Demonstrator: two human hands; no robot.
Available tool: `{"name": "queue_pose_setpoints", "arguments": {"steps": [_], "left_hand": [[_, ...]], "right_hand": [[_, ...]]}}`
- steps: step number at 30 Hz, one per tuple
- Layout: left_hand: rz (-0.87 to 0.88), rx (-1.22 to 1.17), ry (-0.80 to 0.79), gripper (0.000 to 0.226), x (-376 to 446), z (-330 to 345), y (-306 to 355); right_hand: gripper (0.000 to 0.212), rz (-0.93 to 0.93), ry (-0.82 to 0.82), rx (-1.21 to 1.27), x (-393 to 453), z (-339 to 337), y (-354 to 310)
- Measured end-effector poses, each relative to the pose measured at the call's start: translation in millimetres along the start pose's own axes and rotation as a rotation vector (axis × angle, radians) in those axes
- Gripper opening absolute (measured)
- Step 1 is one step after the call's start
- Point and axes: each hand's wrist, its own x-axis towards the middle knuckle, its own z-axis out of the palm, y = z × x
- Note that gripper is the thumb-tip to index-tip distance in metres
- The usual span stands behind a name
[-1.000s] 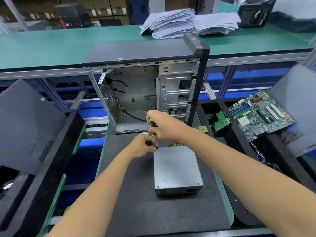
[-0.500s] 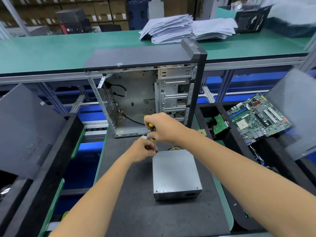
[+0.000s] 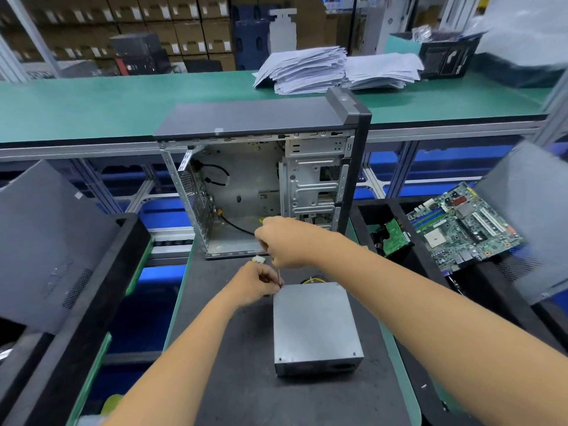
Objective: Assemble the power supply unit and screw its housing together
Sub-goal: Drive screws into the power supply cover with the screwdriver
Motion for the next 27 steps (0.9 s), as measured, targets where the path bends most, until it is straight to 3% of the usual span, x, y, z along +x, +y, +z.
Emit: {"name": "queue_pose_setpoints", "arguments": {"steps": [6,12,16,19,24,27], "left_hand": [[0.012,-0.004,0.001,0.02,-3,-1,3],[-0.012,-0.003,0.019,0.023,-3,-1,1],[-0.019,-0.007,0.027,0.025,-2,-1,-1],[-0.023,-0.021,0.022,0.023,-1,0,-1],[-0.027,-0.03,0.048,0.023,-3,2,-1],[-0.041,-0.044,0.056,0.021,-3,3,-2]], "right_hand": [[0.022,0.092,0.169,-0.229,-2,7,-3],[0.021,0.059,-0.034,-0.005,-7,-3,-1],[0.012,0.06,0.064,-0.142,-7,-2,-6],[0.019,0.062,0.106,-0.242,-6,1,-11],[0.017,0.028,-0.066,-0.069,-5,-6,-10],[0.007,0.035,0.003,-0.142,-5,-6,-12]]}}
